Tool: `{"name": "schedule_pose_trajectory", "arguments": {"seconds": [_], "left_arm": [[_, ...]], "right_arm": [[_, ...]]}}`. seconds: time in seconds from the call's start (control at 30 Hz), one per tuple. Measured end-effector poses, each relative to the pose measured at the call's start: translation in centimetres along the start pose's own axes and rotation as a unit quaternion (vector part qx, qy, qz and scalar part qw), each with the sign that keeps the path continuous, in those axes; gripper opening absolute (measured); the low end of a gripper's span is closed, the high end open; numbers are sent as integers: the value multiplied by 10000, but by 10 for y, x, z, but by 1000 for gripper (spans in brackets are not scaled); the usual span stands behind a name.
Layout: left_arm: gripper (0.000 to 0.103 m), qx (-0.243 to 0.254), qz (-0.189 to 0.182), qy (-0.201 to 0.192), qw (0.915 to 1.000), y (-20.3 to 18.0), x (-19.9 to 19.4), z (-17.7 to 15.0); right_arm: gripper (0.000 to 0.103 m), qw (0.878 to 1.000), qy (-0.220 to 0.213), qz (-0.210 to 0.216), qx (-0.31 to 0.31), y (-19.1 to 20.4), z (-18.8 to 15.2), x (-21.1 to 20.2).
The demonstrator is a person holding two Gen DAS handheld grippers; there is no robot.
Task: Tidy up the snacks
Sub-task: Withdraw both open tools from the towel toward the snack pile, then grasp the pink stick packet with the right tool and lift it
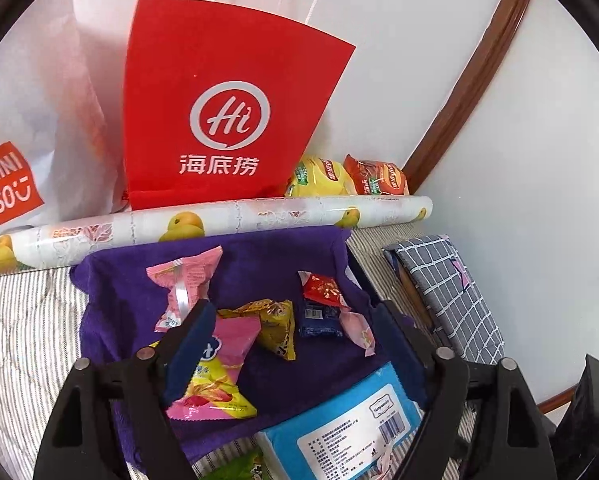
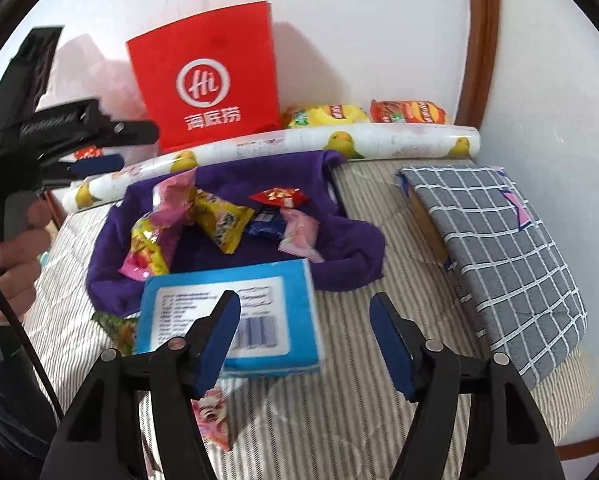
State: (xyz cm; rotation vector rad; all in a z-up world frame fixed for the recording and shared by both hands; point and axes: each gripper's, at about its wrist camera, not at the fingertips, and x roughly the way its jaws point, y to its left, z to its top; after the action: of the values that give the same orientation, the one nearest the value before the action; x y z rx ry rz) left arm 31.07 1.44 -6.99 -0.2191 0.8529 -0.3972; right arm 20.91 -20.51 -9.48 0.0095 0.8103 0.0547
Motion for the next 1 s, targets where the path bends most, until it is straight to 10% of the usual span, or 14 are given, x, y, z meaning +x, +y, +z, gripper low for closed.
{"name": "schedule_pose_trajectory", "arguments": {"seconds": [0.57, 0.83, 1.0], "left_arm": [[83, -331, 482, 121, 9982, 34, -46, -62], [83, -378, 637, 146, 9971, 45, -69, -100], [83, -337, 666, 206, 9970, 46, -78, -123]], "right_arm": [[67, 9907, 890, 1020, -140, 36, -68, 32], [30, 9884, 1052, 1099, 12, 44, -82, 57], [24, 9900, 861, 1103, -171, 51, -84, 42]]}}
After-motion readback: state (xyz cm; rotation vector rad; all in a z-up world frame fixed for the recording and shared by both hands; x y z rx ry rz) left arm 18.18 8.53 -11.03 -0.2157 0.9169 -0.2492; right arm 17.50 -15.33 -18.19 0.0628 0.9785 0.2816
